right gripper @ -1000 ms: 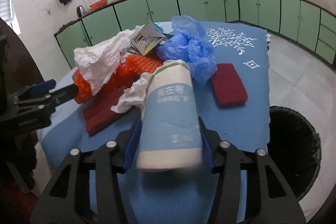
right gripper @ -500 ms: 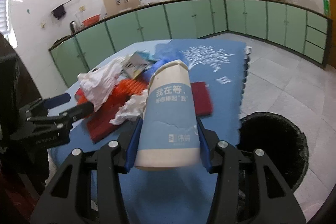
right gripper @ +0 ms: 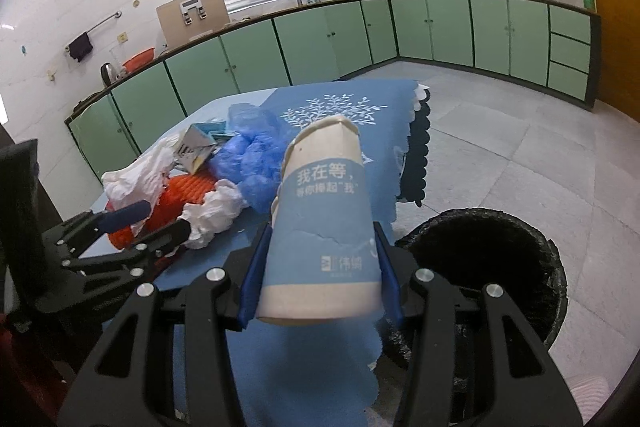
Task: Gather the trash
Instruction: 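Grasp the crumpled white tissue with the left gripper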
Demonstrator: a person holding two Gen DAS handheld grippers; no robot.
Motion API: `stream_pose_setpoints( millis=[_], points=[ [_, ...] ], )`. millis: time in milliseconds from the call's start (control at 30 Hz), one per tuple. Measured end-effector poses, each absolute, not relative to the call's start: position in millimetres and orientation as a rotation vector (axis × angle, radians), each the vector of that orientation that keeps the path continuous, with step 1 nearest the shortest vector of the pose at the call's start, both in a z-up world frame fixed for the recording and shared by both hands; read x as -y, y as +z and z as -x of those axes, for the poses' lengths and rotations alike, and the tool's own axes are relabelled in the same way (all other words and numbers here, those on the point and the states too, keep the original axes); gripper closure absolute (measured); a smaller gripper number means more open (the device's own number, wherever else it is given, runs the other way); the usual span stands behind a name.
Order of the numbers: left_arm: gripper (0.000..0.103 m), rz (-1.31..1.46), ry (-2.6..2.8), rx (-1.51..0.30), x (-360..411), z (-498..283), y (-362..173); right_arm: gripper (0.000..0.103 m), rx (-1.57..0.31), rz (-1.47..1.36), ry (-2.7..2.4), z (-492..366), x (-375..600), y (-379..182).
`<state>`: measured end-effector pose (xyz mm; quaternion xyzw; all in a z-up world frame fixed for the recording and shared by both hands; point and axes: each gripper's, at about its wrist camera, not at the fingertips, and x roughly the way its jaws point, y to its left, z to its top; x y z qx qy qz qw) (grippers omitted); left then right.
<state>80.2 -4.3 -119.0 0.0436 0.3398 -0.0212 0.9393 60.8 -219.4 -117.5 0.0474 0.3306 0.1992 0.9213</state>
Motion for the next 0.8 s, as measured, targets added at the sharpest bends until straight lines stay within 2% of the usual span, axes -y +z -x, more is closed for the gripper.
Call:
stream_pose_setpoints(
  millis=[67,233,333,400,800],
  points=[
    [0.050,-0.108,-0.037,-0.716,9.4,-86.7,-125.7,0.056,-0.682,-0.102,0.406,-63.4,221.7,-118.8],
    [0.078,-0.133,-0.044,-0.760,15.0,-93.4,-137.7,0.056,-0.693,-0.118,0.401,-71.0,226.8,-120.1],
    [0.086,-0.144,-0.036,-0.748,13.6,-90.7,-136.6,0.056,-0.694,-0.122,0.400,-71.1,226.8,-120.1],
    [0.089,-0.136,-0.040,-0.738,12.0,-87.7,-132.5,0.056,-0.691,-0.124,0.402,-70.2,226.9,-118.5],
    [0.090,-0.053,-0.100,-0.636,3.6,-57.1,-75.1,0.056,-0.614,-0.133,0.408,-52.5,230.7,-87.6]
  ],
)
